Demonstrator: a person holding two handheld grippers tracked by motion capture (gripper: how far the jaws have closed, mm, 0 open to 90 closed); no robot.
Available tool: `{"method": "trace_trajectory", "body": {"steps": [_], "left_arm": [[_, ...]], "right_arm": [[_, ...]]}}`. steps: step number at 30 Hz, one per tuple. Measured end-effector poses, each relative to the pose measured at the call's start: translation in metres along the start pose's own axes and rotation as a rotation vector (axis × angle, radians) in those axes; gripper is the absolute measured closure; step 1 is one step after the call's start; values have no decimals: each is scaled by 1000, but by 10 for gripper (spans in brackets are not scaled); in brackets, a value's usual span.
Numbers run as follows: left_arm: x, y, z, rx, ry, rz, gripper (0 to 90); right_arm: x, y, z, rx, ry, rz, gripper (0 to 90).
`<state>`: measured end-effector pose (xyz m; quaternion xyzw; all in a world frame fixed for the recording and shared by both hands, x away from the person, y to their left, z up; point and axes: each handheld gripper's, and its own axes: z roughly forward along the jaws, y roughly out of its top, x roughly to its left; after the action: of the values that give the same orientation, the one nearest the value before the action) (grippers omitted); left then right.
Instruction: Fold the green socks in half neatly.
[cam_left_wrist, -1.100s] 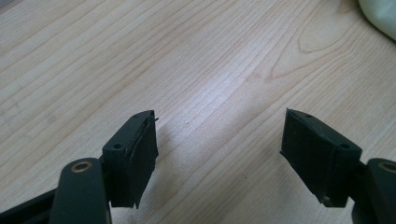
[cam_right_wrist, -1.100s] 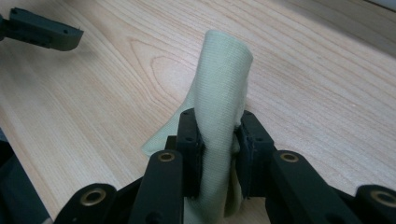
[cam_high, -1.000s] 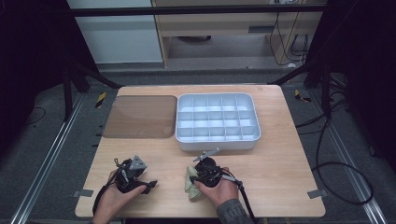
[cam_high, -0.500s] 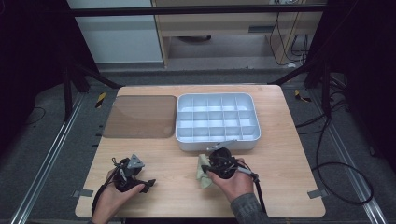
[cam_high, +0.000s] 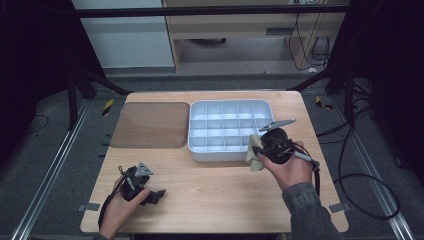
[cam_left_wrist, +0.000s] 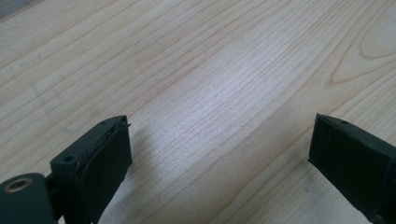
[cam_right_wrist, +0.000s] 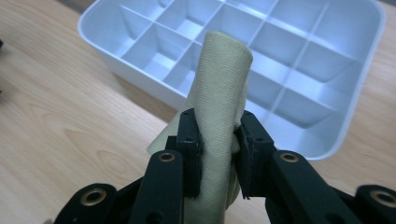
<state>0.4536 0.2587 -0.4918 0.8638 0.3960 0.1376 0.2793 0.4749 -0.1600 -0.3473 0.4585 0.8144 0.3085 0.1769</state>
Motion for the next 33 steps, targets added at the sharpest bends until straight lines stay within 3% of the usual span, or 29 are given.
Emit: {"method": "trace_trajectory", "body": {"steps": [8,20,25,28,33], "left_arm": [[0,-1,3,12,-3,1,43],[1,-1,6,-1,-9,6,0],[3,-4,8,-46,-5,8,0],[2,-10,10,-119,1,3,0],[2,-13,11,-149,5,-5,0]], "right_arm": [[-28,15,-12,13,-69,-10,734],[-56,33,-7,19,-117,-7,732],[-59,36,-5,19,-120,-1,731],[-63,36,0,21,-118,11,731],[-66,39,5,31,-114,12,731]]}}
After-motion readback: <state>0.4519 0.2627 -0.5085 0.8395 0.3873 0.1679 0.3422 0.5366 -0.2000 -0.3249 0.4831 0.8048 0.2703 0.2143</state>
